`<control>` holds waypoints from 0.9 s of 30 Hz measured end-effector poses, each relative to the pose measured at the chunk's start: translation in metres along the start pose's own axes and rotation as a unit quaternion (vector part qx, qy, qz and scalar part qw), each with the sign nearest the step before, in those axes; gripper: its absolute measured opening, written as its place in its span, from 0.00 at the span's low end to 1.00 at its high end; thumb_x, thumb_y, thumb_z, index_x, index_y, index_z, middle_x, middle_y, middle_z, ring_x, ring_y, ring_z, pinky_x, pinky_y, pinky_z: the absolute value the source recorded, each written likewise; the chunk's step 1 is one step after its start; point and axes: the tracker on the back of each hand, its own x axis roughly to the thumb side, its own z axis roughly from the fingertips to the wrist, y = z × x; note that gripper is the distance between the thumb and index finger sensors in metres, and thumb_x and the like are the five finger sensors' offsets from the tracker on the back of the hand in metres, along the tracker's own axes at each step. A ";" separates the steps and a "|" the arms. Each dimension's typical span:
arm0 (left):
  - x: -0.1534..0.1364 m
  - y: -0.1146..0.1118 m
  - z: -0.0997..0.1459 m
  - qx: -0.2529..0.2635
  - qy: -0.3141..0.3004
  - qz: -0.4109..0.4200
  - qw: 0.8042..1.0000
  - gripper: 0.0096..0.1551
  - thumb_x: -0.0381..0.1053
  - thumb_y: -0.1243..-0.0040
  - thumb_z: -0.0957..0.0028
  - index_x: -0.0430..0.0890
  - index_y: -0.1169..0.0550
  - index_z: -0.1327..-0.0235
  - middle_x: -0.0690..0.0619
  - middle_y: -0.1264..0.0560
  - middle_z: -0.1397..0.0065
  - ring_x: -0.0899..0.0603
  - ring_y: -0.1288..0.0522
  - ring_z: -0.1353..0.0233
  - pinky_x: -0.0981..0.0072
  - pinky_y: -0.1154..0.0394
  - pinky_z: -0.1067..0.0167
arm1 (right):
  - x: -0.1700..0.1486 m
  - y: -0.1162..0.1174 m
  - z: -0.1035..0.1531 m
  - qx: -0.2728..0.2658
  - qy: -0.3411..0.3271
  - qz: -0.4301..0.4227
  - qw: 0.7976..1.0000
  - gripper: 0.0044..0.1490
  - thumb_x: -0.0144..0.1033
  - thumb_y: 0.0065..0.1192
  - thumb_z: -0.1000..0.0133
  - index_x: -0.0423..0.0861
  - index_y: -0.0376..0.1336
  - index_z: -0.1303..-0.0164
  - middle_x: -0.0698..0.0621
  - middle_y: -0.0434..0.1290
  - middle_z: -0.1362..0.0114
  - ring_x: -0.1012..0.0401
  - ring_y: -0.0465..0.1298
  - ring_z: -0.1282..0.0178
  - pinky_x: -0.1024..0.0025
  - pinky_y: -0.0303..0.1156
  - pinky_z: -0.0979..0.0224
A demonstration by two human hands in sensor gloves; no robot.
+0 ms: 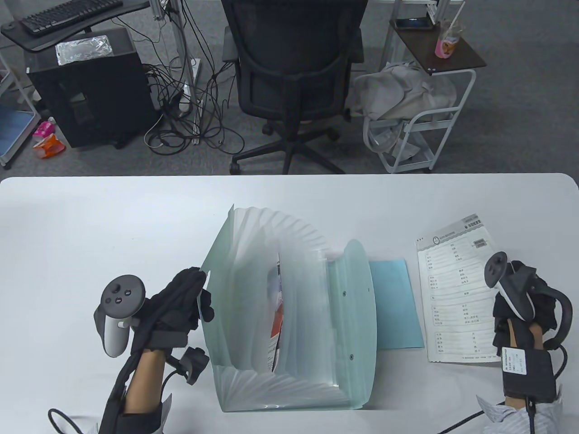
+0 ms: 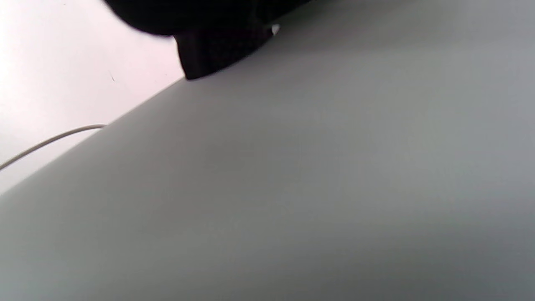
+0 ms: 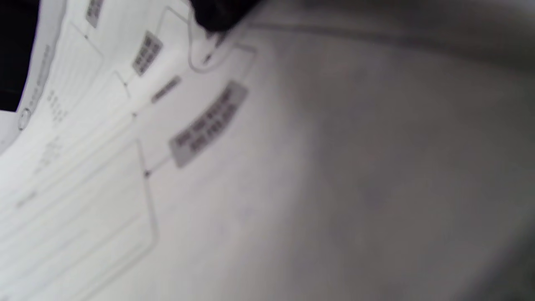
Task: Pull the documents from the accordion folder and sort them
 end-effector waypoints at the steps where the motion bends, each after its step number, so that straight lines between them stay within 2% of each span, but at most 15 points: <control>1: 0.000 0.000 0.000 0.000 0.000 0.000 1.000 0.42 0.64 0.60 0.29 0.30 0.36 0.21 0.37 0.22 0.43 0.47 0.15 0.58 0.67 0.21 0.64 | 0.002 0.004 -0.001 0.004 -0.002 0.003 1.000 0.23 0.32 0.46 0.47 0.55 0.55 0.41 0.58 0.74 0.47 0.62 0.79 0.56 0.69 0.78 0.47; 12: 0.000 0.000 0.001 0.003 0.001 0.001 1.000 0.42 0.64 0.60 0.29 0.30 0.36 0.21 0.37 0.22 0.43 0.47 0.15 0.58 0.67 0.21 0.64 | 0.008 0.026 -0.004 0.024 -0.001 0.021 0.999 0.24 0.33 0.46 0.47 0.54 0.55 0.40 0.58 0.74 0.46 0.61 0.79 0.54 0.69 0.78 0.46; 19: 0.000 0.000 0.001 0.003 0.001 0.001 1.000 0.42 0.64 0.60 0.29 0.30 0.36 0.21 0.37 0.22 0.43 0.47 0.15 0.58 0.67 0.21 0.64 | 0.006 0.035 -0.005 0.042 0.006 0.023 0.999 0.26 0.33 0.47 0.45 0.50 0.52 0.35 0.55 0.73 0.40 0.58 0.79 0.48 0.66 0.77 0.40; 27: -0.001 0.000 0.001 0.004 0.001 0.004 1.000 0.42 0.64 0.60 0.29 0.30 0.36 0.21 0.37 0.22 0.42 0.47 0.15 0.57 0.67 0.21 0.64 | 0.008 0.026 -0.002 0.060 0.001 0.052 0.997 0.29 0.34 0.47 0.45 0.49 0.51 0.32 0.52 0.70 0.31 0.54 0.76 0.37 0.59 0.73 0.30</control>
